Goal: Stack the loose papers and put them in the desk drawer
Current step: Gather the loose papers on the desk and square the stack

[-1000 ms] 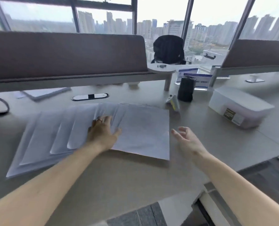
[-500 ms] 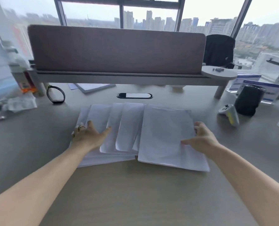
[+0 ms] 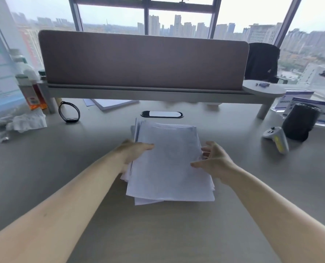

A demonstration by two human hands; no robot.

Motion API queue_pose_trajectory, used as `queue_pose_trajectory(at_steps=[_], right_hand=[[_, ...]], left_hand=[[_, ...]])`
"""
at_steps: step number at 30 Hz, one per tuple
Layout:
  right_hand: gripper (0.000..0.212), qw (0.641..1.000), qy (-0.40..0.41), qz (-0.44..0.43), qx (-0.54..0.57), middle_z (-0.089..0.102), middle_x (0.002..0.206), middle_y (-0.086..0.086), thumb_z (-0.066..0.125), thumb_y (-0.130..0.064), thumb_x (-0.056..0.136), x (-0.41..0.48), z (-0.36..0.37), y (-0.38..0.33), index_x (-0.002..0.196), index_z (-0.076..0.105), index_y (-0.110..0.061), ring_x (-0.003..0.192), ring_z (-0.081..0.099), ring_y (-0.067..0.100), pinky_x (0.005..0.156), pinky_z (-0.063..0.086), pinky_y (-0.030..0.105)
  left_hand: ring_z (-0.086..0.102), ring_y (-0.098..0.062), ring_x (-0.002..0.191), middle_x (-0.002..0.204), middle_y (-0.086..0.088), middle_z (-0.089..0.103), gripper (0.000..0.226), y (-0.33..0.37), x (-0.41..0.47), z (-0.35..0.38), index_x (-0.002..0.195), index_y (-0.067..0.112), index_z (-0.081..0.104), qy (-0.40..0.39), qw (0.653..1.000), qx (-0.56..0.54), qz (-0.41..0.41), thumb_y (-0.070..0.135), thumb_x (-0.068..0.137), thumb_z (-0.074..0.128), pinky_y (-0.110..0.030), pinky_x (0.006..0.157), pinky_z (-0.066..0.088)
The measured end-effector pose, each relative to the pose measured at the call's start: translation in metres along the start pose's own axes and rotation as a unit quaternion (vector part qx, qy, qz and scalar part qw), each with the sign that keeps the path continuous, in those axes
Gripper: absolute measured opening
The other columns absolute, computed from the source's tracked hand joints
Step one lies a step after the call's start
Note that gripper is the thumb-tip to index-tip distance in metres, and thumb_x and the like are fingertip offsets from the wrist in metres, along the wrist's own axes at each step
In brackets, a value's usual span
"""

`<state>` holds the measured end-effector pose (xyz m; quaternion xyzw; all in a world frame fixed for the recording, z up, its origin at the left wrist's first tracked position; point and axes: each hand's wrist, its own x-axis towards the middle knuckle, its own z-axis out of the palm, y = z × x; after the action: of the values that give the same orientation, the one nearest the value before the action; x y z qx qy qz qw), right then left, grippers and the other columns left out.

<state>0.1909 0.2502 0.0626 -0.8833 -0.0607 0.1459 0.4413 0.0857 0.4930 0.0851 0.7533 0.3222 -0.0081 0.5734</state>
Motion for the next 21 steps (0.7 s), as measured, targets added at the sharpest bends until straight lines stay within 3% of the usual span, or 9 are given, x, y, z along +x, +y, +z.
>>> queue_pose_trajectory(at_steps=[2, 5, 7, 8, 9, 12, 16, 19, 21], right_hand=[[0.112, 0.999, 0.025, 0.013, 0.043, 0.058, 0.143, 0.005, 0.094, -0.018, 0.064, -0.001, -0.004, -0.001, 0.157, 0.032, -0.010, 0.125, 0.060, 0.026, 0.104, 0.052, 0.045], [0.090, 0.994, 0.010, 0.030, 0.103, 0.068, 0.109, 0.000, 0.090, -0.013, 0.071, -0.003, -0.009, 0.000, 0.149, 0.044, -0.004, 0.101, 0.068, 0.025, 0.094, 0.057, 0.042], [0.052, 0.995, -0.018, 0.022, 0.095, 0.071, 0.100, -0.002, 0.089, -0.016, 0.073, -0.008, -0.007, -0.004, 0.118, 0.065, -0.014, 0.089, 0.072, 0.023, 0.089, 0.060, 0.042], [0.037, 0.996, -0.023, 0.012, 0.091, 0.073, 0.097, -0.001, 0.090, -0.019, 0.072, -0.011, -0.006, -0.005, 0.100, 0.066, -0.023, 0.085, 0.073, 0.023, 0.088, 0.061, 0.043], [0.035, 0.996, -0.024, 0.006, 0.088, 0.075, 0.096, 0.003, 0.091, -0.022, 0.069, -0.011, -0.006, -0.005, 0.093, 0.065, -0.024, 0.084, 0.075, 0.024, 0.088, 0.062, 0.044], [0.051, 0.992, -0.022, 0.017, 0.119, 0.079, 0.105, 0.023, 0.091, -0.023, 0.069, -0.013, -0.013, 0.000, 0.109, 0.070, 0.001, 0.084, 0.078, 0.034, 0.083, 0.062, 0.049], [0.031, 0.989, -0.058, 0.027, 0.137, 0.081, 0.099, 0.022, 0.086, -0.022, 0.075, -0.021, -0.011, -0.004, 0.098, 0.081, -0.002, 0.091, 0.077, 0.044, 0.084, 0.061, 0.059], [0.030, 0.987, -0.076, 0.024, 0.138, 0.081, 0.100, 0.021, 0.085, -0.022, 0.076, -0.031, -0.003, -0.007, 0.098, 0.081, -0.003, 0.088, 0.079, 0.040, 0.083, 0.062, 0.055], [0.045, 0.983, -0.065, 0.015, 0.168, 0.080, 0.102, 0.023, 0.087, -0.026, 0.072, -0.035, 0.000, -0.007, 0.107, 0.077, 0.001, 0.084, 0.079, 0.034, 0.084, 0.062, 0.054]], left_hand=[[0.071, -0.029, 0.107, 0.122, -0.008, 0.072, 0.058, 0.000, 0.000, 0.004, 0.128, 0.012, 0.062, -0.017, 0.999, 0.012, 0.029, 0.036, 0.079, 0.083, -0.046, 0.101, 0.055], [0.067, -0.031, 0.114, 0.127, -0.005, 0.066, 0.052, 0.000, -0.002, 0.012, 0.131, 0.024, 0.052, -0.046, 0.996, -0.058, 0.050, 0.021, 0.086, 0.079, -0.051, 0.099, 0.055], [0.069, -0.032, 0.107, 0.123, -0.009, 0.067, 0.048, -0.007, -0.004, 0.026, 0.131, 0.019, 0.048, -0.009, 0.995, -0.076, 0.067, 0.012, 0.090, 0.072, -0.052, 0.093, 0.058], [0.071, -0.033, 0.103, 0.122, -0.011, 0.069, 0.043, -0.010, -0.006, 0.031, 0.130, 0.014, 0.050, 0.003, 0.993, -0.098, 0.066, 0.010, 0.092, 0.069, -0.050, 0.090, 0.060], [0.073, -0.033, 0.100, 0.119, -0.014, 0.071, 0.035, -0.011, -0.010, 0.035, 0.128, 0.010, 0.056, -0.004, 0.991, -0.126, 0.054, 0.008, 0.095, 0.066, -0.047, 0.086, 0.061], [0.078, -0.031, 0.093, 0.109, -0.015, 0.079, 0.024, -0.015, -0.011, 0.023, 0.122, 0.007, 0.067, -0.069, 0.986, -0.149, 0.024, 0.009, 0.099, 0.062, -0.039, 0.074, 0.062], [0.075, -0.030, 0.097, 0.112, -0.012, 0.076, 0.030, -0.020, -0.014, 0.003, 0.126, 0.016, 0.056, -0.058, 0.993, -0.085, 0.048, 0.007, 0.097, 0.062, -0.044, 0.083, 0.061], [0.071, -0.023, 0.097, 0.113, -0.006, 0.071, 0.042, -0.020, -0.031, 0.005, 0.133, 0.019, 0.052, -0.046, 0.992, -0.006, 0.116, 0.001, 0.096, 0.058, -0.035, 0.077, 0.058], [0.071, -0.019, 0.102, 0.116, 0.002, 0.071, 0.051, -0.017, -0.046, 0.002, 0.137, 0.028, 0.049, -0.030, 0.981, -0.015, 0.190, -0.001, 0.095, 0.057, -0.032, 0.080, 0.057]])
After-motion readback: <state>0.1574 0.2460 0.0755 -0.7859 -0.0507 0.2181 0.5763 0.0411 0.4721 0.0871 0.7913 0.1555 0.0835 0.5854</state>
